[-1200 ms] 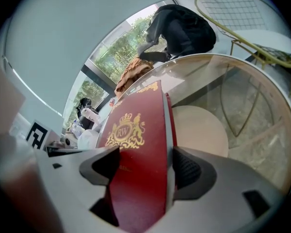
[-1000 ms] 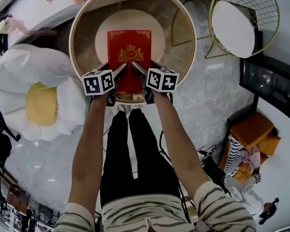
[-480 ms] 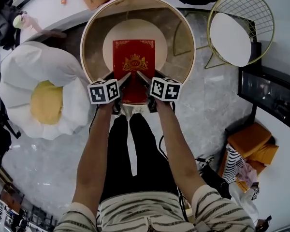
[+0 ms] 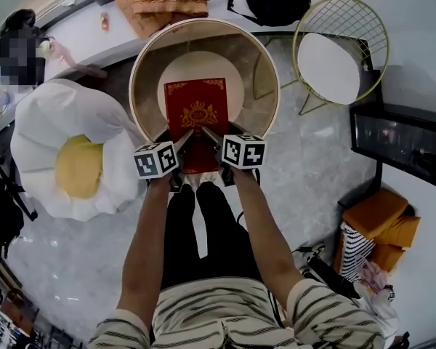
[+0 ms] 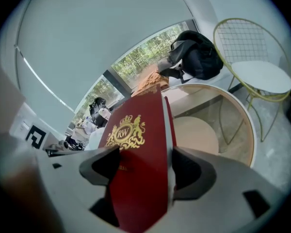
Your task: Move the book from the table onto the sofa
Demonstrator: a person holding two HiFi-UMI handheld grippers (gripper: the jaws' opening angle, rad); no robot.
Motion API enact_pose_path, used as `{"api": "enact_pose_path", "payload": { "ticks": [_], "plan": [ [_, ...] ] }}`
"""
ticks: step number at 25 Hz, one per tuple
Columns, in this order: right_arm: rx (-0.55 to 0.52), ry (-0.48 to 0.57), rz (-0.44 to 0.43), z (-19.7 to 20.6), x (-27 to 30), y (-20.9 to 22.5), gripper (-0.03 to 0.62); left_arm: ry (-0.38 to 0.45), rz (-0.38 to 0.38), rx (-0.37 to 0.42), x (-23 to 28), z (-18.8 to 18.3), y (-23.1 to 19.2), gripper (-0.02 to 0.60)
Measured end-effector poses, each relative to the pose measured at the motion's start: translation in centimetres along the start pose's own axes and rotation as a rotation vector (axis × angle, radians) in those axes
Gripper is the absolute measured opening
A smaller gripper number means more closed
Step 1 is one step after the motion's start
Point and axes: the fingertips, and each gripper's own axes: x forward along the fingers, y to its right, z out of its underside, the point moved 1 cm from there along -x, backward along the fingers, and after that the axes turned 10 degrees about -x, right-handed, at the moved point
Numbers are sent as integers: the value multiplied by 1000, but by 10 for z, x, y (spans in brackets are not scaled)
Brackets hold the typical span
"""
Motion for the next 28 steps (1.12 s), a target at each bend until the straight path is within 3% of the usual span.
{"api": "enact_pose_path", "payload": {
  "ticks": [10,28],
  "plan": [
    [-3,26,0,-29,-46,-39,353,34,1,27,-55,-18,37,341],
    [-119,46,-29,-73,-157,-116,353,123,15,-9,-169,-21,115,341]
  ]
}}
